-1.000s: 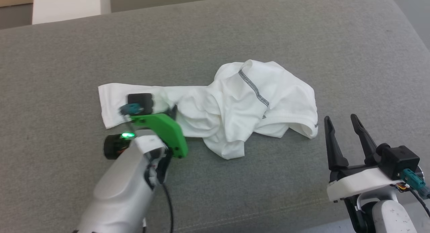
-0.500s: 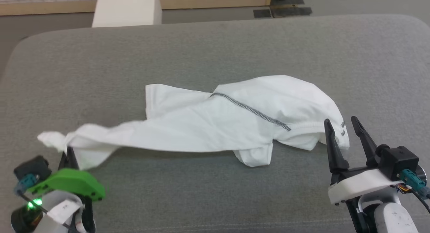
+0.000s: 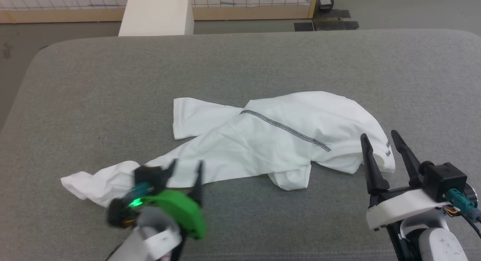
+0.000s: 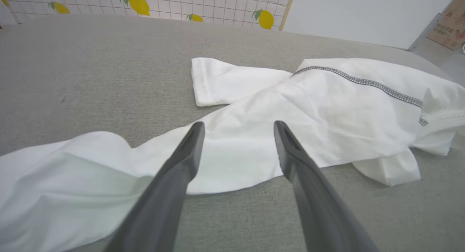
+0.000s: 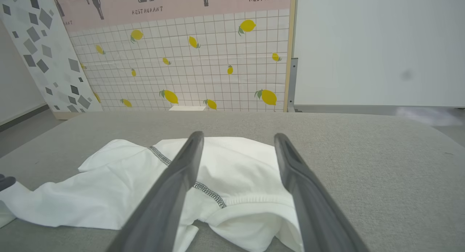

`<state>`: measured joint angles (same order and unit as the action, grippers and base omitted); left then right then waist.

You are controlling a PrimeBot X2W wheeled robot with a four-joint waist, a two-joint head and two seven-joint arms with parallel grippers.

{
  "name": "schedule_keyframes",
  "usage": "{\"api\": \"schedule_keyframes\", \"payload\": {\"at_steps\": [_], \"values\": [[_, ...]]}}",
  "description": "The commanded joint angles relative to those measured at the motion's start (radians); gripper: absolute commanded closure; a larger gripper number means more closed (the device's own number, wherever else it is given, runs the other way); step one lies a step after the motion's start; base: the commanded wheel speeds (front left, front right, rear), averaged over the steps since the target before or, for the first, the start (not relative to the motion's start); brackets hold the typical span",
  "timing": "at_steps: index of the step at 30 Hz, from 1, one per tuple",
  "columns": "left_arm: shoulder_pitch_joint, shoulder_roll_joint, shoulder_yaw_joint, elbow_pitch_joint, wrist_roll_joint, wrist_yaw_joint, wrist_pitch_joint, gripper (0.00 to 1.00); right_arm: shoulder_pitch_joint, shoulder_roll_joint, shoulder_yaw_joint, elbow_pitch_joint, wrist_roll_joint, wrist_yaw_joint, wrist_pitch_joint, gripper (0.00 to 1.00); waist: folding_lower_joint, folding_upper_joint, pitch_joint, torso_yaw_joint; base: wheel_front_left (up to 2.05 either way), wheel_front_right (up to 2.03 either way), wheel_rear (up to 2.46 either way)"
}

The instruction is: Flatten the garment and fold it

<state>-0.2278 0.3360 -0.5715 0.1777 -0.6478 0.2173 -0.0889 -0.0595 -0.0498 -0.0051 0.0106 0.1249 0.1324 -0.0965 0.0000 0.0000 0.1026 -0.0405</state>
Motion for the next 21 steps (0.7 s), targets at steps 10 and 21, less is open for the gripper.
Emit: {"api": "schedule_keyframes", "payload": {"at_steps": [10,21], "values": [[-0.271,-0.082,-0.248,0.236,0.128,-0.132,0.293,0.0,-0.018,0.0,0.014,0.004,0.023,-0.002,-0.016,0.0,0.0,0.0,0.072,-0.123,0.0,0.0,0.0],[-0.341,-0.058,-0.257,0.391,0.112,-0.11,0.498,1.0,-0.03,0.0,0.014,0.045,0.052,-0.002,-0.06,0.0,0.0,0.0,0.122,-0.207,0.0,0.0,0.0]]}}
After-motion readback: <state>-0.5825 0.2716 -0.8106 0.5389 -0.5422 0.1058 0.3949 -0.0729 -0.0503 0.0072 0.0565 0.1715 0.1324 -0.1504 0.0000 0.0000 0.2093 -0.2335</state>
